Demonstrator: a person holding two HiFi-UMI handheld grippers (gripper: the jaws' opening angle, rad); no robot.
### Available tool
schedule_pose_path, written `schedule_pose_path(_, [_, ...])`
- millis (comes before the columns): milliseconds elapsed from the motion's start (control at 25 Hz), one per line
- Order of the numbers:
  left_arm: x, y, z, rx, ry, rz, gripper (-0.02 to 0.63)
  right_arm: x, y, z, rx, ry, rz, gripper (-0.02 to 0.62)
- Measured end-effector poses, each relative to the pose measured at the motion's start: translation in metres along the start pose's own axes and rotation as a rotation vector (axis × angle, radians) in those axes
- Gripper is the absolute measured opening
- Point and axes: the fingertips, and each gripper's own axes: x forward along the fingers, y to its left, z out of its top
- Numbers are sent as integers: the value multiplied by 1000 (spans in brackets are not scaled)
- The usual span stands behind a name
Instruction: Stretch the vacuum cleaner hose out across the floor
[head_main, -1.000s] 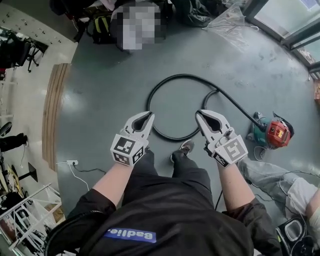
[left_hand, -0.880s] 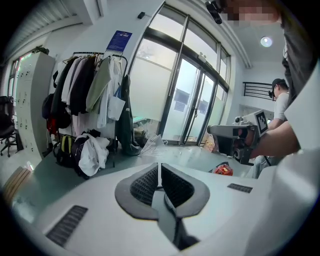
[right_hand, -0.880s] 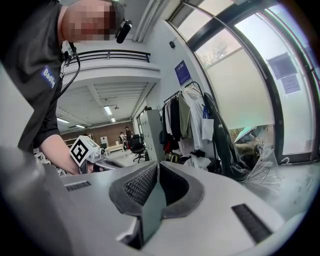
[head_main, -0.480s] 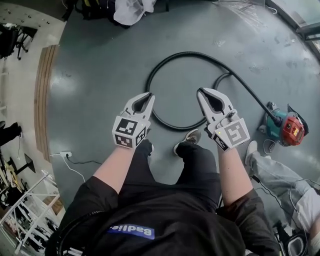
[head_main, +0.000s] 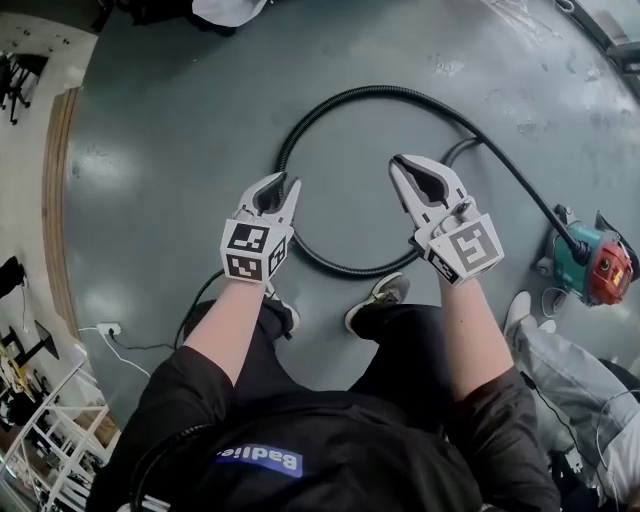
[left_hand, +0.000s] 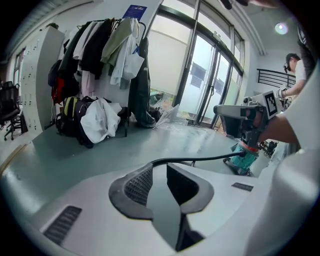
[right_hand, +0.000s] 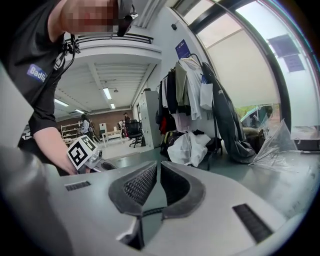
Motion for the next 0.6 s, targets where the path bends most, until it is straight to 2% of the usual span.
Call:
schedule_pose_path(280, [99, 50, -81, 32, -6, 56, 123, 47, -34, -85, -106, 17, 87, 47])
schedule_pose_path(440, [135, 77, -131, 56, 86, 110, 140, 66, -57, -119, -128, 36, 139, 55])
schedule_pose_path(600, [147, 105, -191, 59, 223, 173, 150, 83, -80, -138, -89, 30, 130, 55])
